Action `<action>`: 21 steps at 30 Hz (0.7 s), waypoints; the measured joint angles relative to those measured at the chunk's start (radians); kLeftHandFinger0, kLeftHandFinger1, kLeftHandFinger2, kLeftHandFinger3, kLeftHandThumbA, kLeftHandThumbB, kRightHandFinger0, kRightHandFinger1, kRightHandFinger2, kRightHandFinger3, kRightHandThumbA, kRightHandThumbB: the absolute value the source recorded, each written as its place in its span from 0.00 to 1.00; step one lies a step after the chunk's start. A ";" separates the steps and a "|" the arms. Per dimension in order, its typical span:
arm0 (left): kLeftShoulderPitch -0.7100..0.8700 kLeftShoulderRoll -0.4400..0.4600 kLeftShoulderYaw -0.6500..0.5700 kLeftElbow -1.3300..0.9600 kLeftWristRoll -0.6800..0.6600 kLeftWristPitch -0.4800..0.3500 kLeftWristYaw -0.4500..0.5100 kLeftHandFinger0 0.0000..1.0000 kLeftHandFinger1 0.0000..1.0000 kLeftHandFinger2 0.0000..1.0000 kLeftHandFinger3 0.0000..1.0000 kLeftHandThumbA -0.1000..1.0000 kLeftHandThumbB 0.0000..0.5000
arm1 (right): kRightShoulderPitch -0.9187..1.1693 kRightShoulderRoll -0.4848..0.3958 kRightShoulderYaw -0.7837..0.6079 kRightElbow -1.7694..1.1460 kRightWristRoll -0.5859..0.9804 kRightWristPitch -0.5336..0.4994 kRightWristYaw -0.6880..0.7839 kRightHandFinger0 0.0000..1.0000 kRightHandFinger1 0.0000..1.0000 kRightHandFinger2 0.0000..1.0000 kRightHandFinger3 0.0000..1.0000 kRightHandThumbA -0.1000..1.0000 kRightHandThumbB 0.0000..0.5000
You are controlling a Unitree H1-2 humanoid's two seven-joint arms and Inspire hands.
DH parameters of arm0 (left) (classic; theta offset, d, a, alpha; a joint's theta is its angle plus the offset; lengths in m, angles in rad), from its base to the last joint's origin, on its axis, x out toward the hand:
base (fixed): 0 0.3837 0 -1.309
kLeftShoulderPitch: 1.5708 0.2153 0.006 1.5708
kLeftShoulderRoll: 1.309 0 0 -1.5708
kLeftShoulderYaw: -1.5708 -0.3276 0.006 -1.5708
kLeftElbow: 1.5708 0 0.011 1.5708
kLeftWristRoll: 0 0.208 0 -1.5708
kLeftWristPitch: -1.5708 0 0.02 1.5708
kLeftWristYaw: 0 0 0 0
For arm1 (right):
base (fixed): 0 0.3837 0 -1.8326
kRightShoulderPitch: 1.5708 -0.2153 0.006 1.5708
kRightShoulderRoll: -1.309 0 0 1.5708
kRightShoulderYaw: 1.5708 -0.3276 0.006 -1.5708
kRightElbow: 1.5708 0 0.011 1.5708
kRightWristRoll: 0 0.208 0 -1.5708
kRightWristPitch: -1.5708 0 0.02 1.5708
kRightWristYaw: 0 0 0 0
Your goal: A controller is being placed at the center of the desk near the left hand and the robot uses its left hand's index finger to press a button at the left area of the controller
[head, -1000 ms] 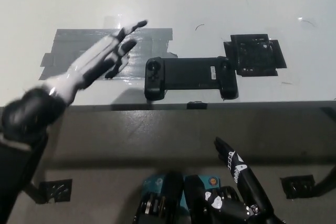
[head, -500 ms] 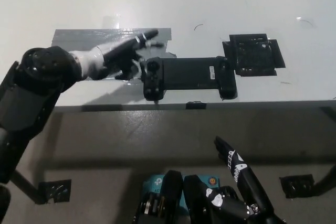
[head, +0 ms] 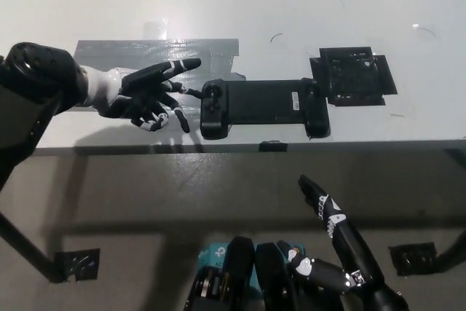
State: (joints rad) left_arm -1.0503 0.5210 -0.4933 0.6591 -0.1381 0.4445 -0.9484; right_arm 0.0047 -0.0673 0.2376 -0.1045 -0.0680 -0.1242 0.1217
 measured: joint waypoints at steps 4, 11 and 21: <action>-0.001 0.000 0.000 0.011 -0.002 0.005 -0.020 0.00 0.18 0.47 1.00 1.00 0.84 | 0.000 -0.001 0.000 -0.002 -0.003 0.000 0.001 1.00 1.00 1.00 1.00 0.71 0.42; -0.017 0.000 0.002 0.033 -0.003 0.007 -0.047 0.00 0.13 0.42 1.00 1.00 0.88 | -0.003 -0.003 -0.001 -0.002 -0.004 0.000 0.003 1.00 1.00 1.00 1.00 0.69 0.42; -0.031 -0.014 0.000 0.069 0.006 0.008 -0.071 0.00 0.18 0.50 1.00 1.00 0.90 | -0.004 -0.003 -0.001 -0.002 -0.006 0.000 0.005 1.00 1.00 1.00 1.00 0.69 0.43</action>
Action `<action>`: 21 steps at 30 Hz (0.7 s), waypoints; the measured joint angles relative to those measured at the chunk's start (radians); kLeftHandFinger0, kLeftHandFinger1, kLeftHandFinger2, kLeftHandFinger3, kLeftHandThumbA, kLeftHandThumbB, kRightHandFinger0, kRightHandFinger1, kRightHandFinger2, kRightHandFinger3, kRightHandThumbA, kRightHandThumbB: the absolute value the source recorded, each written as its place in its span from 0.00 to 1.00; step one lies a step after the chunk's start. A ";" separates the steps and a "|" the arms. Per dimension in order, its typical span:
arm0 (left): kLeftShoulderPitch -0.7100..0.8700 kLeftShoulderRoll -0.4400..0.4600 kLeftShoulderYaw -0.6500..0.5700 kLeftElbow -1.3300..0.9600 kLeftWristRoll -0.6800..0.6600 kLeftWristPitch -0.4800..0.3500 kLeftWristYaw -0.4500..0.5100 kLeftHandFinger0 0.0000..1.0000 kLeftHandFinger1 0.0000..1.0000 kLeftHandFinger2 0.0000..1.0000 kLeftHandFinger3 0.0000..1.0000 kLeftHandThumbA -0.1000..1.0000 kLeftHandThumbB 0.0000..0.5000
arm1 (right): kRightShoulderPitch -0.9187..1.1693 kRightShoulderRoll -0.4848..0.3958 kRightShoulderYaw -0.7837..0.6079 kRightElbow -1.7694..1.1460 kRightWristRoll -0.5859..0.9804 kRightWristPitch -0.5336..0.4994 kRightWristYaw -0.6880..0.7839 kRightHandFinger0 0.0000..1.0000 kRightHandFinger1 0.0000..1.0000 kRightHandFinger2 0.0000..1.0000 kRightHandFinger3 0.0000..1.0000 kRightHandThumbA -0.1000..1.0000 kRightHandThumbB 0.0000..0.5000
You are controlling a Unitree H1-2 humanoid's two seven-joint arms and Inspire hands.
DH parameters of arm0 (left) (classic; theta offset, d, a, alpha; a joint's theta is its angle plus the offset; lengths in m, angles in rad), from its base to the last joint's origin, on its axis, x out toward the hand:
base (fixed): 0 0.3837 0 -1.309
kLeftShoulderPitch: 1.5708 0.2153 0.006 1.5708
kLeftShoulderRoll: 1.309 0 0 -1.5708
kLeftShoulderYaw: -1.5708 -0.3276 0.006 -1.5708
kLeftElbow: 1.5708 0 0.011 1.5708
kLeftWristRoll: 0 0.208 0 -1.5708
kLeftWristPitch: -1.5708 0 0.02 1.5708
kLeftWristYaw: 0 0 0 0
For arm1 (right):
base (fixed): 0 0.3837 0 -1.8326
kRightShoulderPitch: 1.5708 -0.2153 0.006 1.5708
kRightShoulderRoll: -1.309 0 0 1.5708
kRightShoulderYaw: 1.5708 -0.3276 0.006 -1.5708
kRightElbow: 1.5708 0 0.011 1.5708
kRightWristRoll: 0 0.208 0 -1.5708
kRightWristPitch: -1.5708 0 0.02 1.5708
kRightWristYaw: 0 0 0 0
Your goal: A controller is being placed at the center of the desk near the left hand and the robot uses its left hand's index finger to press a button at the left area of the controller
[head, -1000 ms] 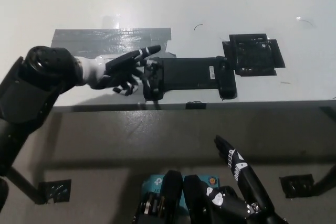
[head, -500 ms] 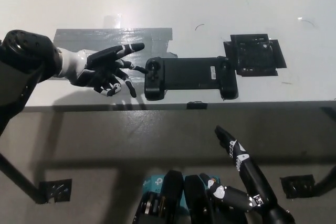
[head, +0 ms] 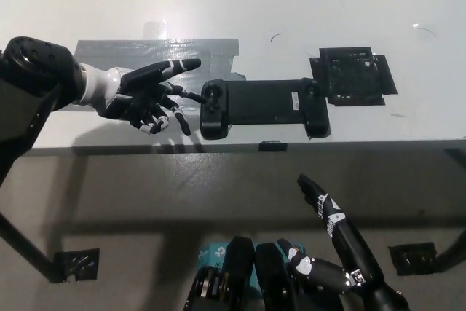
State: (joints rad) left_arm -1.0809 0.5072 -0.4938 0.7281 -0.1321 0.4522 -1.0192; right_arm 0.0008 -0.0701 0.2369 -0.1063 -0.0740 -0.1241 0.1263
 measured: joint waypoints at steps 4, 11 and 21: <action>-0.012 -0.016 0.009 0.021 0.013 0.000 0.006 0.00 0.17 0.49 1.00 1.00 0.87 | -0.006 0.000 0.000 0.000 -0.001 0.000 0.000 1.00 1.00 1.00 1.00 0.69 0.44; -0.011 -0.037 0.038 0.021 0.038 0.000 0.034 0.03 0.24 0.55 1.00 1.00 0.91 | -0.026 0.000 -0.001 0.000 -0.002 0.001 0.001 1.00 1.00 1.00 1.00 0.67 0.44; -0.007 -0.039 0.063 0.022 0.073 0.000 0.059 0.00 0.22 0.52 1.00 1.00 0.91 | -0.027 0.000 -0.001 -0.001 -0.003 0.005 0.005 1.00 1.00 1.00 1.00 0.66 0.45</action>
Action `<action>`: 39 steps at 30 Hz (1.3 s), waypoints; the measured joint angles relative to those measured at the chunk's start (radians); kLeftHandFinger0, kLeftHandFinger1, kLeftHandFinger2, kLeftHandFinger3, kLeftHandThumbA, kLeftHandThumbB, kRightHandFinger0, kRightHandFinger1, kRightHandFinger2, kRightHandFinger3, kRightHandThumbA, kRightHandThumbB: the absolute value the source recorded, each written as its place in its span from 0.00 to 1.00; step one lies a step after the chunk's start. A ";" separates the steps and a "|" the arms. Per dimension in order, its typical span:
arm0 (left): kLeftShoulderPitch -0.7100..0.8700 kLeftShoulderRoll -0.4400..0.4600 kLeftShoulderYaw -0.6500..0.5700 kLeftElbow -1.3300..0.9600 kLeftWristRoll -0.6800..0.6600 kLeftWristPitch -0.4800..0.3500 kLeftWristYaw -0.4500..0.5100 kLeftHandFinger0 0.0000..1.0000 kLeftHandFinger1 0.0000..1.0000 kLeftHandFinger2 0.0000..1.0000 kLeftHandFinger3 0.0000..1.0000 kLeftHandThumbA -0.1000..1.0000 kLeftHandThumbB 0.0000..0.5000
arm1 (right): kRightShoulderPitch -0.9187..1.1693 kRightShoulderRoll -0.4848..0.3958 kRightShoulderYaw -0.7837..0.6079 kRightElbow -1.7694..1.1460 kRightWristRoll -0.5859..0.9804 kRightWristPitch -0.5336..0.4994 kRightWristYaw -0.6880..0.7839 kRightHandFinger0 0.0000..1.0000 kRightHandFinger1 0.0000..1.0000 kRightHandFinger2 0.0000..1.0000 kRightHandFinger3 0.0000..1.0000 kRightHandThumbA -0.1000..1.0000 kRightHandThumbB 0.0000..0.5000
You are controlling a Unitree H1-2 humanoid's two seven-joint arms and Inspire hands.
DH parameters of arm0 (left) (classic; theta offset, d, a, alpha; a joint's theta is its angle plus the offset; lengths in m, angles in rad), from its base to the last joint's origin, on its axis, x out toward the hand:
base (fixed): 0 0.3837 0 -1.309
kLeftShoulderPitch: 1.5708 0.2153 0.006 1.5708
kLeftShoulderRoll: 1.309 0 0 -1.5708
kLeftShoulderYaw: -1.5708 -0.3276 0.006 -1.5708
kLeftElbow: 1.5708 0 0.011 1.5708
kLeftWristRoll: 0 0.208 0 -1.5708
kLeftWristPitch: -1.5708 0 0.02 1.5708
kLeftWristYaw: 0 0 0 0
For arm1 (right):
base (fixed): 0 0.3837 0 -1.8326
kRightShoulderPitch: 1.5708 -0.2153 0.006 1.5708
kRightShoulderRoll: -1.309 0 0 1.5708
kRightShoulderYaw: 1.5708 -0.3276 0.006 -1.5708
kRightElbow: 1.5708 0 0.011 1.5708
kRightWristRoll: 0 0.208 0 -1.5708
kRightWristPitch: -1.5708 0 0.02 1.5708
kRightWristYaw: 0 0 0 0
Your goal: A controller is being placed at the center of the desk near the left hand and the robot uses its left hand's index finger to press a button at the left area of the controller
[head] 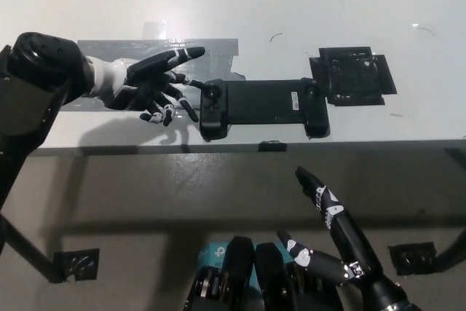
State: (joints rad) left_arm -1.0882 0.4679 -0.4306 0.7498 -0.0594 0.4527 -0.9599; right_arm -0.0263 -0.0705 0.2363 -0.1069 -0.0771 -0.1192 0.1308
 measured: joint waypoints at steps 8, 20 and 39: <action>0.002 -0.001 0.004 0.008 0.014 0.000 0.000 0.00 0.05 0.33 1.00 1.00 0.91 | -0.013 0.000 0.000 -0.005 -0.005 0.014 0.003 1.00 1.00 1.00 1.00 0.62 0.44; 0.010 -0.002 -0.021 0.007 0.037 0.000 -0.047 0.00 0.04 0.37 1.00 1.00 0.92 | -0.017 -0.003 -0.001 -0.022 -0.006 0.019 0.011 1.00 1.00 1.00 1.00 0.58 0.48; 0.020 -0.002 -0.001 0.008 0.058 0.000 -0.047 0.00 0.09 0.37 1.00 1.00 0.94 | -0.026 -0.006 -0.001 -0.020 -0.014 0.023 0.016 1.00 1.00 1.00 1.00 0.55 0.51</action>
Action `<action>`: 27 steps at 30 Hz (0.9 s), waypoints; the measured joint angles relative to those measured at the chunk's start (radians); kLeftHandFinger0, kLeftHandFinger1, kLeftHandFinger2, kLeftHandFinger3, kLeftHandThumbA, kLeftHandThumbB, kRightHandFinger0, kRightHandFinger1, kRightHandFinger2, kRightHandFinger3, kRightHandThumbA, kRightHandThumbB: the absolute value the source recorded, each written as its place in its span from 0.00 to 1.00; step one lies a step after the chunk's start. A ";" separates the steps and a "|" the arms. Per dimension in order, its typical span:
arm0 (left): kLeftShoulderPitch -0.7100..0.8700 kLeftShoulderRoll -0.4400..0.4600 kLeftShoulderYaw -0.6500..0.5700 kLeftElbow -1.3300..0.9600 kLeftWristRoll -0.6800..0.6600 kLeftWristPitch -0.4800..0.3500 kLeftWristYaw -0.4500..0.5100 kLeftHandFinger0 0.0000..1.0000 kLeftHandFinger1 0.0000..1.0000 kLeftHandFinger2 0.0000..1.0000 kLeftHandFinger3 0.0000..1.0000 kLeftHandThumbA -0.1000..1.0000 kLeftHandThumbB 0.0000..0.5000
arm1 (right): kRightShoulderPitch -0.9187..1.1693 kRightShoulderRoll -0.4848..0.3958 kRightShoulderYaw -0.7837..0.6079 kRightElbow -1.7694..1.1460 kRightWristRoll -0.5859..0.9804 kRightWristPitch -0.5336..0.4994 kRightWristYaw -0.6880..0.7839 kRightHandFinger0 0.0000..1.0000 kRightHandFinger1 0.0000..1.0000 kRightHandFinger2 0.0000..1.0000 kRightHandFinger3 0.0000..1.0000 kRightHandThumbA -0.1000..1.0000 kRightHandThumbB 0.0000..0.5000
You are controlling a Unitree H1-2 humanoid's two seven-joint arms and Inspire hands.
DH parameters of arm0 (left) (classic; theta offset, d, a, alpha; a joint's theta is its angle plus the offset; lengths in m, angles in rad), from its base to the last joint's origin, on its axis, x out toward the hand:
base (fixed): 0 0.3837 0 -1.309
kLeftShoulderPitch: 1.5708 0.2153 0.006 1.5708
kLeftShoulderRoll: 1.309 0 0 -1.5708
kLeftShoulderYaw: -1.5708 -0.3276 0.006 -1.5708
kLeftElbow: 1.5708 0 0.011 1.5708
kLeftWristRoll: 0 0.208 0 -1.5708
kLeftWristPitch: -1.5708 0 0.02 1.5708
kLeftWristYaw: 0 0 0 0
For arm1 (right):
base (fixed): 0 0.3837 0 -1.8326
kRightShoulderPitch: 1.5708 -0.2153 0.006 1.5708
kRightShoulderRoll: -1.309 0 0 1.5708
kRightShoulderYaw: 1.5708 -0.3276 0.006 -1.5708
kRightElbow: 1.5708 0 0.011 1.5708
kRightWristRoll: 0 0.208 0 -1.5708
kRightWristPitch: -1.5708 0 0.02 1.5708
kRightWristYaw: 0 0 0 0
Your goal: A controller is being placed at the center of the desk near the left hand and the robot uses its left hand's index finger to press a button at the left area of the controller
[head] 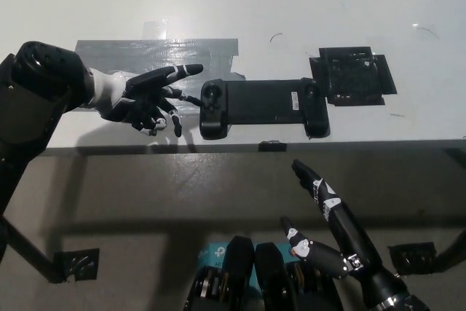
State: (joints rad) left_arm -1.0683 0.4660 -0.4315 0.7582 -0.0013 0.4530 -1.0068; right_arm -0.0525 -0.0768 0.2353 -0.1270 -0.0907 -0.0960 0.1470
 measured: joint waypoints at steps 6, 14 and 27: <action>0.000 -0.003 0.005 0.001 0.001 0.000 0.000 0.00 0.09 0.40 1.00 1.00 0.91 | -0.001 0.000 0.000 0.001 0.000 0.000 0.000 1.00 1.00 1.00 1.00 0.54 0.51; 0.000 -0.024 0.016 0.011 0.001 0.000 0.001 0.00 0.03 0.37 1.00 1.00 0.93 | -0.001 0.001 0.001 0.001 -0.001 0.000 0.000 1.00 1.00 1.00 1.00 0.54 0.51; 0.001 -0.050 0.022 0.014 0.004 0.000 0.001 0.00 0.02 0.35 1.00 1.00 0.88 | -0.001 0.001 0.003 0.001 -0.002 0.000 0.000 1.00 1.00 1.00 1.00 0.54 0.50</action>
State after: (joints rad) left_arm -1.0677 0.4157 -0.4097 0.7720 0.0028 0.4530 -1.0061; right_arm -0.0540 -0.0755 0.2386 -0.1265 -0.0923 -0.0963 0.1470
